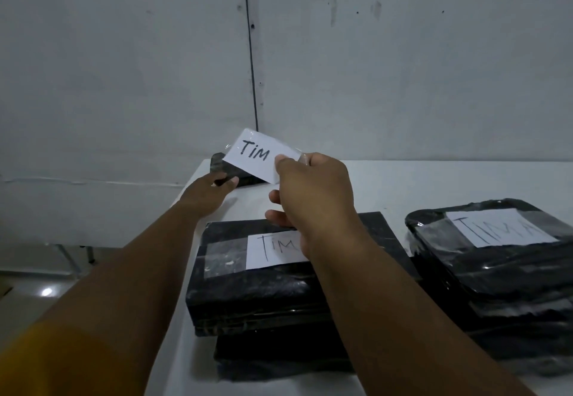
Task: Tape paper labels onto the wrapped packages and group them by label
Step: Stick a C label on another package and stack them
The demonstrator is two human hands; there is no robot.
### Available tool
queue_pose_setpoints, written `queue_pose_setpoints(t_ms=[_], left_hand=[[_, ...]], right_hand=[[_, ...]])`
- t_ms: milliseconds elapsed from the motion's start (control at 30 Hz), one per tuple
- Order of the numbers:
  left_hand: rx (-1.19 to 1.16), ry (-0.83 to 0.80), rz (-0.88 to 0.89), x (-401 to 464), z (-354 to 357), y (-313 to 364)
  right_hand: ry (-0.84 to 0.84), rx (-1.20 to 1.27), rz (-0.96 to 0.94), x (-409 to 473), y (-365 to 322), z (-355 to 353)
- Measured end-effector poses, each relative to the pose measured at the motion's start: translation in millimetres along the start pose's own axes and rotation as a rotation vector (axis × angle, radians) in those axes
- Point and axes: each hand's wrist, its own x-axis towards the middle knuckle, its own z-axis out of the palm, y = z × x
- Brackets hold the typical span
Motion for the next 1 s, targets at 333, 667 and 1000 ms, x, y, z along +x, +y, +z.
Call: queue_pose_setpoints(t_ms=[333, 667, 1000], left_hand=[[-0.135, 0.353, -0.257, 3.7, 2.9, 7.4], [-0.153, 0.174, -0.388, 15.3, 9.1, 24.6], [-0.222, 0.202, -0.388, 20.7, 18.6, 29.5]], right_hand=[[-0.016, 0.093, 0.031, -2.6, -1.7, -2.8], [-0.020, 0.124, 0.028, -5.3, -0.7, -5.2], [-0.026, 0.146, 0.009, -3.6, 2.9, -9.7]])
